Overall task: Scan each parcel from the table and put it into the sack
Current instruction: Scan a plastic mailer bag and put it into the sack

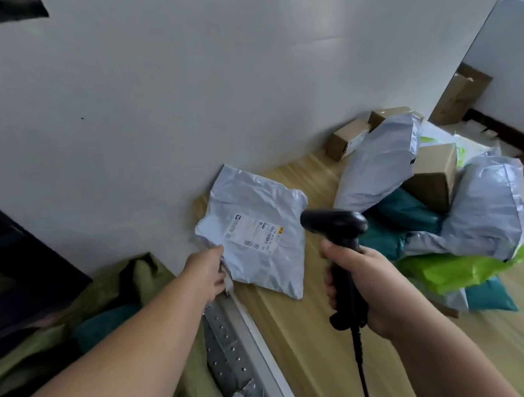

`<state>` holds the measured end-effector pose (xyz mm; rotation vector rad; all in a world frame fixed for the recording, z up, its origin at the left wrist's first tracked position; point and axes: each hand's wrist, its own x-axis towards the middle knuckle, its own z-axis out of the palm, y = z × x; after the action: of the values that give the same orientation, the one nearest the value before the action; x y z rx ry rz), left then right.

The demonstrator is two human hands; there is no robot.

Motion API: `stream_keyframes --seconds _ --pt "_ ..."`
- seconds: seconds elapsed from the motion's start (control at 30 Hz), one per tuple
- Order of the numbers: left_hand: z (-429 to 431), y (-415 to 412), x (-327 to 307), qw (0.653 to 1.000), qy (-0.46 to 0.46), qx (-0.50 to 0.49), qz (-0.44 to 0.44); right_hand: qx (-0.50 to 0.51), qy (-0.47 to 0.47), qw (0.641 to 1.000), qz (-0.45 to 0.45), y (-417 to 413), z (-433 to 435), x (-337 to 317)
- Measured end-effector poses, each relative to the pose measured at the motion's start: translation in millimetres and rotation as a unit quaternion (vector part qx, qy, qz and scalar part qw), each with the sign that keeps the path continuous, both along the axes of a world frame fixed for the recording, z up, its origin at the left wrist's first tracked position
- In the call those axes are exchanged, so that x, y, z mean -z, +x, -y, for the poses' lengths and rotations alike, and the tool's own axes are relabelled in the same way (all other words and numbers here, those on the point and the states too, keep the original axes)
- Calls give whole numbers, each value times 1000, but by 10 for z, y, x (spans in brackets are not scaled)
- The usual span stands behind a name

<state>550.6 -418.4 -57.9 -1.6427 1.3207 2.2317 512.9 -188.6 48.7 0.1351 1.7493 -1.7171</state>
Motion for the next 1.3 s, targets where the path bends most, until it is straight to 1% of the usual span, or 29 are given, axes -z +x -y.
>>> stream_keyframes --seconds 0.07,0.1,0.13,0.17,0.2,0.23,0.27,0.3,0.33,0.37,0.4,0.47,0.57,0.63,0.67,0.7,0.77,0.8,0.83,0.87,0.9,0.97,1.03,1.07,1.1,1.13,1.17,1.2,1.3 --pt "-17 43 82 999 -24 0 33 2 10 1000 10 43 56 71" --pt "-33 57 121 996 -60 -13 60 5 15 1000 13 57 73 106" --pt "-53 64 151 988 -120 -25 94 8 18 1000 15 68 83 143" --pt "-66 67 164 967 -216 -8 132 10 21 1000 15 75 86 177" --pt "-74 58 175 925 -345 49 151 12 23 1000 15 75 86 208" --pt "-74 46 196 857 -479 131 139 14 26 999 14 69 84 236" --pt "-71 31 238 766 -592 230 102 16 29 999 13 61 80 263" --pt "-72 7 285 669 -661 334 63 18 31 999 11 50 70 289" --pt "-89 -31 344 590 -686 424 31 21 32 999 11 39 57 318" --pt "-125 -72 410 539 -682 494 18 24 30 999 11 29 39 348" --pt "-173 -114 475 516 -661 544 23 27 28 999 11 22 22 378" --pt "-282 -169 559 506 -619 598 53 35 24 999 15 12 -24 442" --pt "-467 -170 539 487 -622 609 69 42 20 999 25 0 -117 520" --pt "-651 -136 475 494 -600 627 58 45 24 998 28 -10 -167 537" --pt "-765 -121 441 514 -567 642 45 48 24 998 28 -18 -190 537" --pt "-887 -107 400 551 -518 654 27 52 23 998 28 -24 -220 530" --pt "-1075 -80 336 645 -394 655 -8 51 25 998 31 -39 -269 517" --pt "-1111 -88 310 676 -364 640 -29 50 29 998 35 -48 -305 507" --pt "-1095 -105 284 696 -372 613 -49 47 34 997 40 -55 -339 501" --pt "-1034 -125 253 709 -409 571 -64 45 39 997 44 -60 -368 500" --pt "-936 -158 221 714 -464 519 -73 43 42 997 47 -64 -392 502" --pt "-663 -283 180 697 -577 418 -77 43 44 997 53 -65 -412 514" --pt "-349 -444 180 668 -640 380 -14 40 46 996 58 -53 -412 541" --pt "-208 -511 200 672 -637 376 40 38 47 996 61 -45 -406 559" --pt "-91 -567 221 699 -601 376 98 36 46 996 65 -34 -399 577" --pt "-6 -601 250 741 -541 371 142 32 47 996 68 -21 -388 596" --pt "43 -613 285 786 -474 360 164 28 48 996 72 -7 -372 613" --pt "63 -602 327 821 -422 347 167 25 51 996 75 7 -353 628" --pt "43 -524 437 868 -352 323 136 26 54 995 85 48 -296 665"
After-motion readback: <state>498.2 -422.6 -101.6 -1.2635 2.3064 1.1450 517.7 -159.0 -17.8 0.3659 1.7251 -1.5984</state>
